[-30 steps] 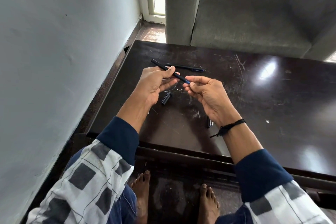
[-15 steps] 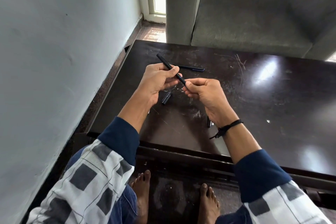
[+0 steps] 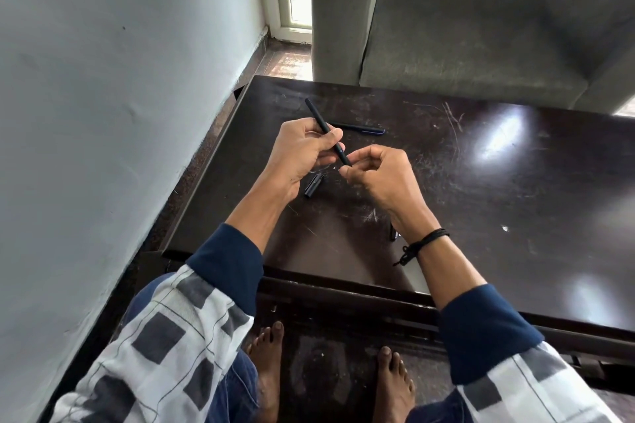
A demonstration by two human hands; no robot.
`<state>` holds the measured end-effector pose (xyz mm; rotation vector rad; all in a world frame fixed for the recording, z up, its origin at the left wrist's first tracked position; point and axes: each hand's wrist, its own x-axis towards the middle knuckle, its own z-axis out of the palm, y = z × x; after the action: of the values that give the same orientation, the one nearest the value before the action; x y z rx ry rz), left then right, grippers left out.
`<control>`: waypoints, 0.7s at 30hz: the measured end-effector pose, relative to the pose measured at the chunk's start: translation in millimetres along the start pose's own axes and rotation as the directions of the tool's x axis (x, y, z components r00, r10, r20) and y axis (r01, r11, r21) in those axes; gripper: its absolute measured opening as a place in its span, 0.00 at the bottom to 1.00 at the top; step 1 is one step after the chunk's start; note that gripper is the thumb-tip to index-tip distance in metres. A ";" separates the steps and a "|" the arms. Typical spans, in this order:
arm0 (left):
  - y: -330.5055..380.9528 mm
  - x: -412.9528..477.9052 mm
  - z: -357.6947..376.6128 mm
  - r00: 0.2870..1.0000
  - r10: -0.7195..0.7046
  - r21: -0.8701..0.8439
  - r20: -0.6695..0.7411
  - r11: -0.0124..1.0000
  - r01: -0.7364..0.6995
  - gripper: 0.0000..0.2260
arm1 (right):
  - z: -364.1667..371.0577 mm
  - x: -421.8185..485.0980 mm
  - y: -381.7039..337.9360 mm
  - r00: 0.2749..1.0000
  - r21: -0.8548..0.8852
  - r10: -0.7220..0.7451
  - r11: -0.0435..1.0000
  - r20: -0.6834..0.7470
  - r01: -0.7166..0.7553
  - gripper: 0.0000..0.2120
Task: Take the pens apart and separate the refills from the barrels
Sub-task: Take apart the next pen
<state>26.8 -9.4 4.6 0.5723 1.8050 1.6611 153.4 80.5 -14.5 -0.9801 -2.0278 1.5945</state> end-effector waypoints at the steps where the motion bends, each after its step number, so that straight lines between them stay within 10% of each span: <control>1: 0.0 0.1 -0.1 1.000 0.002 -0.003 0.001 1.000 -0.002 0.02 | 0.8 0.5 0.2 1.000 0.034 0.011 0.999 0.017 -0.011 0.06; 21: 0.3 -1.0 -0.8 1.000 0.011 0.024 0.008 1.000 -0.011 0.02 | 3.0 4.6 5.6 1.000 -0.068 0.003 0.998 -0.010 -0.003 0.05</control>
<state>27.0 -10.6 5.0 0.5992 1.8216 1.6445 149.9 82.4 -21.2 -1.0134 -2.0869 1.5286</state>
